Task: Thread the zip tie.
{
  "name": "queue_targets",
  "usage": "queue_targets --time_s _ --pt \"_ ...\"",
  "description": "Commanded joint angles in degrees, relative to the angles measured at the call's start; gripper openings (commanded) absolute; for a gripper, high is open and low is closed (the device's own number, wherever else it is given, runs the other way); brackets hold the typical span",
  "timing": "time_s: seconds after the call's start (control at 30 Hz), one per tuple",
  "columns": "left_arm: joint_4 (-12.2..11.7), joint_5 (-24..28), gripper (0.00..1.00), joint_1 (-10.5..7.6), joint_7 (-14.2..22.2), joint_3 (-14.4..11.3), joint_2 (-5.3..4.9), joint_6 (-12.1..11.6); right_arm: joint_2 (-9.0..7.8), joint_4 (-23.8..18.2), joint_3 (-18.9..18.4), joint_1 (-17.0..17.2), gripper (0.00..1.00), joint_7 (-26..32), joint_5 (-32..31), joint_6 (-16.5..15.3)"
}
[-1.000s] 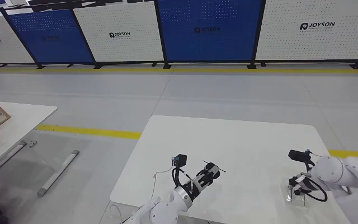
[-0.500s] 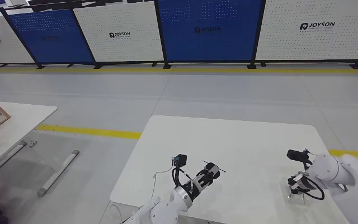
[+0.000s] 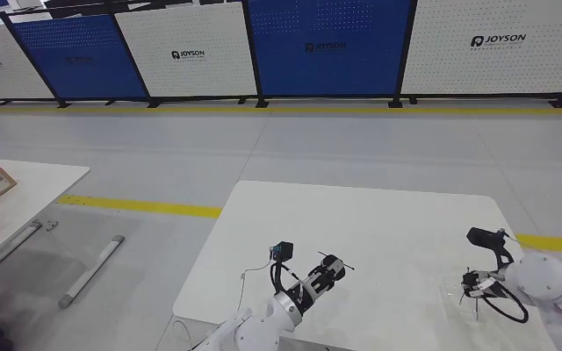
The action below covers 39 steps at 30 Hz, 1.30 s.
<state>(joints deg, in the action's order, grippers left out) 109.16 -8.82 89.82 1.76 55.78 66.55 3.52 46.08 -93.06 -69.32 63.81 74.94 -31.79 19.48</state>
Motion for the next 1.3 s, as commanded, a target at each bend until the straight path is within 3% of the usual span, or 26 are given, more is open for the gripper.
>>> queue_targets --time_s 0.0,0.07,0.5,0.6,0.73,0.9,1.27 --pt "0.00 0.00 0.00 0.00 0.00 0.00 0.00 0.00 -0.18 -2.57 -4.09 3.87 0.00 -1.73 1.99 0.00" --pt "0.00 0.00 0.00 0.00 0.00 0.00 0.00 0.00 -0.25 -3.34 -6.82 6.14 0.00 -1.61 4.07 0.00" --pt "0.00 0.00 0.00 0.00 0.00 0.00 0.00 0.00 -0.25 -3.34 -6.82 6.14 0.00 -1.61 4.07 0.00" --pt "0.00 0.00 0.00 0.00 0.00 0.00 0.00 0.00 -0.13 -4.35 -8.50 7.54 0.00 -6.27 6.46 -0.74" --pt "0.00 0.00 0.00 0.00 0.00 0.00 0.00 0.00 -0.33 -9.15 -14.08 12.43 0.00 -12.74 11.10 -2.11" --pt "0.00 0.00 0.00 0.00 0.00 0.00 0.00 0.00 -0.25 -17.20 -18.96 22.15 0.00 -20.00 15.24 -4.06" --pt "0.00 0.00 0.00 0.00 0.00 0.00 0.00 0.00 -0.25 -17.20 -18.96 22.15 0.00 -20.00 15.24 -4.06"
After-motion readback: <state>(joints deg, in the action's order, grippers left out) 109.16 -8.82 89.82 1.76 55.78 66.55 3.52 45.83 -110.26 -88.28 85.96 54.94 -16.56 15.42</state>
